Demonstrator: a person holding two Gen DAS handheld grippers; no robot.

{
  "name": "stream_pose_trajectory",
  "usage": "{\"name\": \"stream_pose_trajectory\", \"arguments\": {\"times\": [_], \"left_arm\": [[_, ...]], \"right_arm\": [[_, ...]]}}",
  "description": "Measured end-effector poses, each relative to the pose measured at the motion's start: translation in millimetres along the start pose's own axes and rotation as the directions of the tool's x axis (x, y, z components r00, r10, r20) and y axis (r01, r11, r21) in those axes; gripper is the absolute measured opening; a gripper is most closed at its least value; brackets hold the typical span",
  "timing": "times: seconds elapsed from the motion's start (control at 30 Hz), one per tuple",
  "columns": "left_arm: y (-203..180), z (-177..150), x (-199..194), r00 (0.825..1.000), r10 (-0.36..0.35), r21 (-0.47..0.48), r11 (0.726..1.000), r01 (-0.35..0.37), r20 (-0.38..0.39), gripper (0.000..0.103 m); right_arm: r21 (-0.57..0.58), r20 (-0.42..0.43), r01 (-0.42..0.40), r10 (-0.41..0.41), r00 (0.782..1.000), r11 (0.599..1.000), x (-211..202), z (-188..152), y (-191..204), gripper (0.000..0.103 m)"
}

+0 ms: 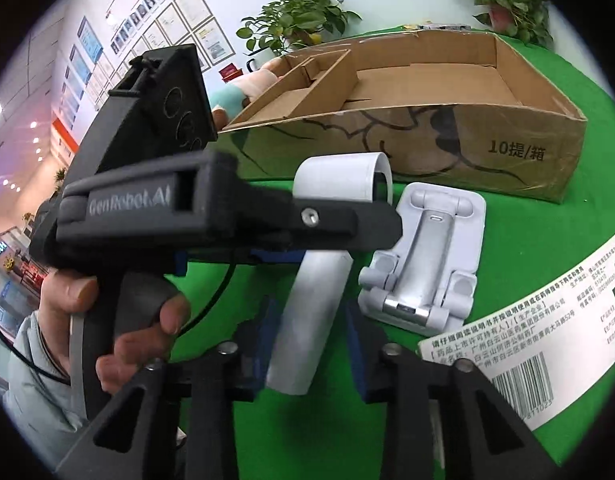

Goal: Organize objects
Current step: 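Move the left tool to the white hair dryer and close on its handle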

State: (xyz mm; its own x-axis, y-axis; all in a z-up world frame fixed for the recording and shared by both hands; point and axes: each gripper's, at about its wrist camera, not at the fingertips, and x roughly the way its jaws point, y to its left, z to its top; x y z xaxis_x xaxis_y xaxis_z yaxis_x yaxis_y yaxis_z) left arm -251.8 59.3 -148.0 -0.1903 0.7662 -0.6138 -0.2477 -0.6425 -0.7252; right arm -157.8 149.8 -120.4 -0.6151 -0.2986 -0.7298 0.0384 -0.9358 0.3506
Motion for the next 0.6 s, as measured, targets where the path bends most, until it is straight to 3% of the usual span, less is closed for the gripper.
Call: {"name": "stream_pose_trajectory", "arguments": {"times": [0.17,0.33,0.6], "left_arm": [[8,-9,-8,0.999,0.037,-0.043,0.998,-0.037,0.001,0.040],[7,-34,-19,0.998,0.060,-0.043,0.997,-0.060,0.003,0.033],[9,-30,-24,0.997,0.075,-0.026,0.997,-0.074,0.020,0.032]], "right_arm": [[0.003,-0.001,0.012,-0.012,1.000,1.000,-5,-9,6,0.027],[-0.003,-0.032,-0.007,0.006,0.999,1.000,-15,-27,16,0.027],[0.013,-0.054,0.041,-0.040,0.998,0.999,-11,-29,22,0.031]]}}
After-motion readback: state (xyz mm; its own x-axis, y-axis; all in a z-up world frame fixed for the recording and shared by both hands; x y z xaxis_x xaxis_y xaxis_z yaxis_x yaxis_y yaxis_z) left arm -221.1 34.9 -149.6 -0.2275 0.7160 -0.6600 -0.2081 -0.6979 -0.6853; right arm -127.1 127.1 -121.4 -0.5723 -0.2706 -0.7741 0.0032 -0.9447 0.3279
